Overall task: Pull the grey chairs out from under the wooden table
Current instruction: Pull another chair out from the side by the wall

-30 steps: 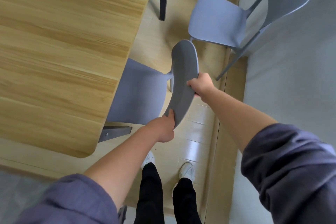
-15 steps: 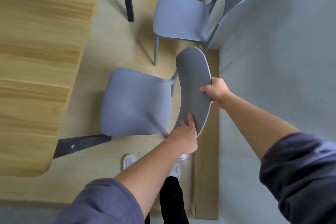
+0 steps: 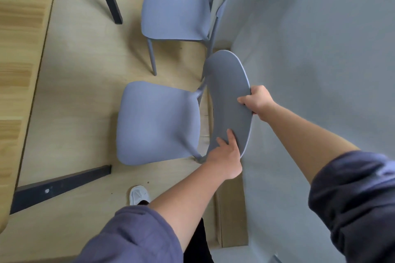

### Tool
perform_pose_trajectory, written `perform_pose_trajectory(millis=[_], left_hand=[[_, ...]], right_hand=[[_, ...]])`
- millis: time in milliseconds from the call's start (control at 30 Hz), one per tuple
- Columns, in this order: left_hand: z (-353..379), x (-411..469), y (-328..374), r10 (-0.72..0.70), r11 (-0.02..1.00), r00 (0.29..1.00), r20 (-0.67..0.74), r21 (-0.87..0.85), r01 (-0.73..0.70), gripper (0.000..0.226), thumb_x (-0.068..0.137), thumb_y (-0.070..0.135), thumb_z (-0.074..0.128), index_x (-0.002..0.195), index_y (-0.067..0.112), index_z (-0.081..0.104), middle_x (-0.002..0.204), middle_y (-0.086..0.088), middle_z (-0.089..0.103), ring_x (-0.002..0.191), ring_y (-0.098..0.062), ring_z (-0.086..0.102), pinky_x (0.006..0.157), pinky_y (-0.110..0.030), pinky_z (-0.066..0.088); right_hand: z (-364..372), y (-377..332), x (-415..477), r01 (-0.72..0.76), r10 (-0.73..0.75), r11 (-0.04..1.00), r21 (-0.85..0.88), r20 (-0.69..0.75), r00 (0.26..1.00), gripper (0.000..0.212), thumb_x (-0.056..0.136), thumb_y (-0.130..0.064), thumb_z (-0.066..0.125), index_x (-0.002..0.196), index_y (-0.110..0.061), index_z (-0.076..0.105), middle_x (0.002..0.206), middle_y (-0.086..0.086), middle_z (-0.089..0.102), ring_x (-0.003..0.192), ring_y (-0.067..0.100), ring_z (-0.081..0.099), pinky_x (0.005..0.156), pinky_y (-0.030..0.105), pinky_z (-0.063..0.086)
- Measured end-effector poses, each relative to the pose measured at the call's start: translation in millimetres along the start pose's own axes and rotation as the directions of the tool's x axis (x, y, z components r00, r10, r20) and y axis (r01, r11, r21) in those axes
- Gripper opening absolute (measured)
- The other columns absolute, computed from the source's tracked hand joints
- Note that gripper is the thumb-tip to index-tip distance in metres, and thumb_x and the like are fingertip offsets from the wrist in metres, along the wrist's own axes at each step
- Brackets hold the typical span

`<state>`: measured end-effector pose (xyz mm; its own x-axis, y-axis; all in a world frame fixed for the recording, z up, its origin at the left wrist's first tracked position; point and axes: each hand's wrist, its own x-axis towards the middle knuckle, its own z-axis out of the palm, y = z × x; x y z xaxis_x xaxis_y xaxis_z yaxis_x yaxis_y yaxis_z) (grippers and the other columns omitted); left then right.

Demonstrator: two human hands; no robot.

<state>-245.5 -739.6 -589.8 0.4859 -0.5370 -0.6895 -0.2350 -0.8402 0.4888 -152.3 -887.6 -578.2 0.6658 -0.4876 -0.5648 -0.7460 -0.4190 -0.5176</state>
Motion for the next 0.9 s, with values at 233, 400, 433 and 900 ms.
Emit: perform_pose_trajectory(millis=[233, 400, 433, 900], left_hand=[[5.5, 15.9, 28.7, 0.008, 1.0, 1.0, 0.016, -0.029, -0.007, 0.087, 0.094, 0.015, 0.045, 0.151, 0.007, -0.02, 0.155, -0.031, 0.01, 0.114, -0.047, 0.054, 0.088, -0.045, 0.045], [8.9, 25.5, 51.2, 0.029, 0.999, 0.999, 0.024, -0.046, -0.028, 0.086, 0.094, 0.015, 0.044, 0.151, 0.006, -0.019, 0.157, -0.031, 0.002, 0.123, -0.047, 0.048, 0.095, -0.046, 0.043], [9.9, 27.3, 54.6, 0.035, 0.998, 0.999, 0.024, -0.046, -0.034, 0.085, 0.094, 0.015, 0.044, 0.151, 0.006, -0.019, 0.157, -0.031, 0.002, 0.123, -0.047, 0.048, 0.094, -0.045, 0.043], [23.9, 40.5, 85.0, 0.029, 0.998, 0.999, 0.04, -0.056, -0.027, 0.088, 0.094, 0.014, 0.046, 0.151, 0.004, -0.02, 0.157, -0.032, -0.001, 0.123, -0.045, 0.049, 0.094, -0.043, 0.043]], right_hand=[[-25.8, 16.3, 9.6, -0.024, 0.023, 1.0, -0.014, -0.043, 0.999, 0.015, 0.082, -0.006, 0.062, 0.095, -0.004, 0.069, 0.088, 0.014, 0.064, 0.078, 0.026, 0.062, 0.063, 0.032, 0.048], [-46.5, 28.6, 16.7, -0.043, 0.042, 0.999, -0.011, -0.078, 0.996, 0.025, 0.081, -0.008, 0.063, 0.104, 0.0, 0.071, 0.095, 0.016, 0.068, 0.083, 0.029, 0.065, 0.067, 0.031, 0.049], [-49.5, 30.8, 17.4, -0.048, 0.047, 0.999, -0.01, -0.081, 0.996, 0.025, 0.081, -0.008, 0.063, 0.104, -0.001, 0.071, 0.096, 0.016, 0.068, 0.083, 0.028, 0.065, 0.068, 0.031, 0.049], [-70.4, 51.3, 25.6, -0.043, 0.038, 0.998, -0.055, -0.099, 0.994, 0.027, 0.079, -0.011, 0.064, 0.104, -0.004, 0.072, 0.103, 0.017, 0.073, 0.095, 0.032, 0.07, 0.087, 0.041, 0.058]])
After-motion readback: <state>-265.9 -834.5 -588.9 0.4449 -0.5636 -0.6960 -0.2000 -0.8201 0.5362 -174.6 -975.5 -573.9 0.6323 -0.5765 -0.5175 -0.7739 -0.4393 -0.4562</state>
